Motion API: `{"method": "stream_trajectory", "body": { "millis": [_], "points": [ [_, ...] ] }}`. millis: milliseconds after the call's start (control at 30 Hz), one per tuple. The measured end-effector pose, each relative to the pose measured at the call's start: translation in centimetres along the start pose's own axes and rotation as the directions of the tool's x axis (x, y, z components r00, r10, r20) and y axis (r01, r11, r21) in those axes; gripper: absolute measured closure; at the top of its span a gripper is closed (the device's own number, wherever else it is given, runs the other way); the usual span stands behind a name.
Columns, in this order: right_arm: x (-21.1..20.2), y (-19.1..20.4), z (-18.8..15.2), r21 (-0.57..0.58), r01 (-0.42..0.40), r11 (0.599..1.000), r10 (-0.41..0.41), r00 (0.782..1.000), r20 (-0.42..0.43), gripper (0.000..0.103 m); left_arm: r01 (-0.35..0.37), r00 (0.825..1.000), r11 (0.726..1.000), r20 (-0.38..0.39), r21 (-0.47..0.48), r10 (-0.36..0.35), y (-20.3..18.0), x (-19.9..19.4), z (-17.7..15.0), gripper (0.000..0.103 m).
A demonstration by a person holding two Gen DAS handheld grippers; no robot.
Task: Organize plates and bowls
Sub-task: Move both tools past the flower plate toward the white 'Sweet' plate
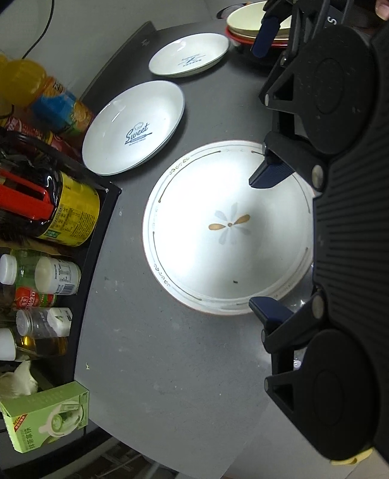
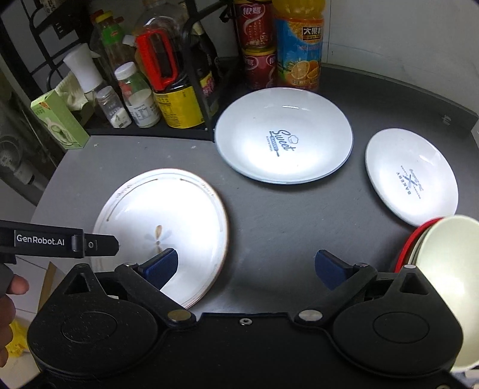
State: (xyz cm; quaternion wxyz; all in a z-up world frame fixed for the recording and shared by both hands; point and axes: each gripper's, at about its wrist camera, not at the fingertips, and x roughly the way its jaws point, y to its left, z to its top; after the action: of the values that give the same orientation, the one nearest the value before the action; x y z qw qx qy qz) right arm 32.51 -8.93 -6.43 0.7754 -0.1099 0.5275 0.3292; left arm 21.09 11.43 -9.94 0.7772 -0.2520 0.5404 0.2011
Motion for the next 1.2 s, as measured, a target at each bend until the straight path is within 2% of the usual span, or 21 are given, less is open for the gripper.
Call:
{"method": "stream_trajectory", "body": {
  "millis": [333,667,933,1200],
  "points": [
    [1.0,-3.6,3.1,-0.039,-0.006,0.999,0.006,1.0,-0.008,0.004,-0.017,1.0,0.998,-0.014,-0.058,0.017,-3.1,1.8,1.9,0.025],
    [2.7,-7.9,6.0,-0.043,-0.044,0.998,0.044,0.999,-0.004,0.004,0.003,1.0,0.991,0.009,-0.132,-0.002,-5.8,3.6,3.7,0.025],
    [4.9,-11.3,9.2,-0.032,-0.059,0.998,0.059,0.998,-0.003,0.014,0.027,0.998,0.971,0.065,-0.239,-0.011,-6.9,5.3,5.2,0.026],
    [7.9,-13.4,11.6,-0.023,-0.073,0.997,0.072,0.997,-0.024,0.022,0.082,0.992,0.948,0.116,-0.306,-0.049,-7.8,7.4,6.9,0.035]
  ]
}}
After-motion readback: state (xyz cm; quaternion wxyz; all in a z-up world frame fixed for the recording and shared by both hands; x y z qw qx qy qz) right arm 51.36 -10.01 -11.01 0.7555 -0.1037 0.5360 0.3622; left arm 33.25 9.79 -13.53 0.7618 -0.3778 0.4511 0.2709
